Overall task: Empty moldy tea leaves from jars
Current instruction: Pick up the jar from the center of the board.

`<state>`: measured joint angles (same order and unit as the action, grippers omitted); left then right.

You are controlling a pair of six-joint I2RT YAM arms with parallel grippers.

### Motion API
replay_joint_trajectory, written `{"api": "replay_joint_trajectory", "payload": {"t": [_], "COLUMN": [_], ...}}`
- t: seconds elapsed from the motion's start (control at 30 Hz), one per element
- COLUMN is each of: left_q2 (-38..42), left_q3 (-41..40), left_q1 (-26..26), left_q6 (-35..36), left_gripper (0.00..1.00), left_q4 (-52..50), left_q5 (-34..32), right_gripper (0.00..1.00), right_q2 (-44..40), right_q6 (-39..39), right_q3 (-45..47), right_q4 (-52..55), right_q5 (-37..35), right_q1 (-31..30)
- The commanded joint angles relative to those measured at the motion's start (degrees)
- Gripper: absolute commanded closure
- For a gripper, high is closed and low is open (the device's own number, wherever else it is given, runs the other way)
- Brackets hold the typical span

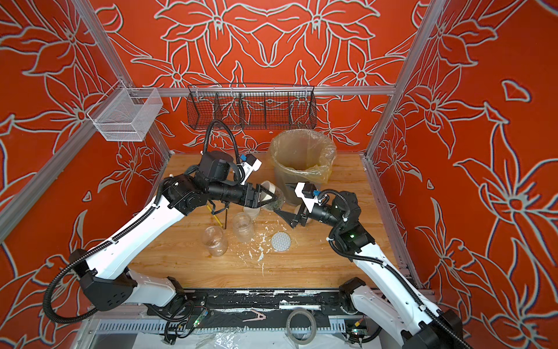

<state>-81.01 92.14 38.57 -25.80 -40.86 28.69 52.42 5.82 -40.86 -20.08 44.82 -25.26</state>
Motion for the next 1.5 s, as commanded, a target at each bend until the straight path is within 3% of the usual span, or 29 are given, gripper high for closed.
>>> {"api": "replay_joint_trajectory", "payload": {"t": [0.0,0.4,0.5,0.67,0.83,0.87,0.9,0.93,0.97,1.23,1.33,1.47], "left_q2": [-0.19,0.07,0.14,-0.48,-3.36,-3.73,-3.81,-3.55,-3.0,3.75,5.25,6.87], "left_q3": [1.69,0.5,0.61,0.35,1.53,2.04,2.46,2.75,3.18,4.85,5.26,4.08], "left_q1": [-0.14,-0.16,-0.16,-0.24,-0.25,-0.25,-0.25,-0.25,-0.31,-1.45,-1.91,-2.01], "left_q6": [0.16,-0.73,-0.68,-4.28,-10.64,-10.67,-10.24,-9.14,-7.76,11.05,19.02,30.62], "left_gripper": [0.53,0.54,0.54,0.53,0.44,0.39,0.27,0.1,0.01,0.03,0.03,0.03], "left_q4": [2.98,5.0,4.69,5.12,5.44,5.36,5.27,5.07,4.65,2.87,1.41,0.56], "left_q5": [2.91,4.73,4.23,2.7,5.95,6.61,6.53,5.67,4.02,-8.81,-9.76,-3.53], "right_gripper": [0.06,0.16,0.24,0.47,0.58,0.59,0.61,0.62,0.62,0.65,0.65,0.65], "right_q2": [2.34,7.41,7.21,6.39,6.02,6.17,6.26,6.37,6.29,4.06,2.85,1.65], "right_q6": [3.83,5.47,5.01,7.69,18.47,19.2,19.52,19.62,19.43,15.32,14.11,12.88], "right_q3": [-2.94,-5.98,-6.15,-6.43,-6.09,-6.07,-6.2,-6.69,-7.18,-5.75,-5.55,-6.06], "right_q4": [-2.72,-1.41,-1.79,-1.38,-0.41,-1.14,-1.7,-1.31,-0.66,-0.84,-0.18,1.32], "right_q5": [3.96,2.21,1.88,-1.83,-12.01,-13.45,-14.44,-14.22,-13.38,-9.16,-8.78,-7.68], "right_q1": [-1.13,-3.83,-4.14,-4.67,-6.19,-6.17,-6.2,-6.14,-6.2,-6.14,-6.16,-6.2]}}
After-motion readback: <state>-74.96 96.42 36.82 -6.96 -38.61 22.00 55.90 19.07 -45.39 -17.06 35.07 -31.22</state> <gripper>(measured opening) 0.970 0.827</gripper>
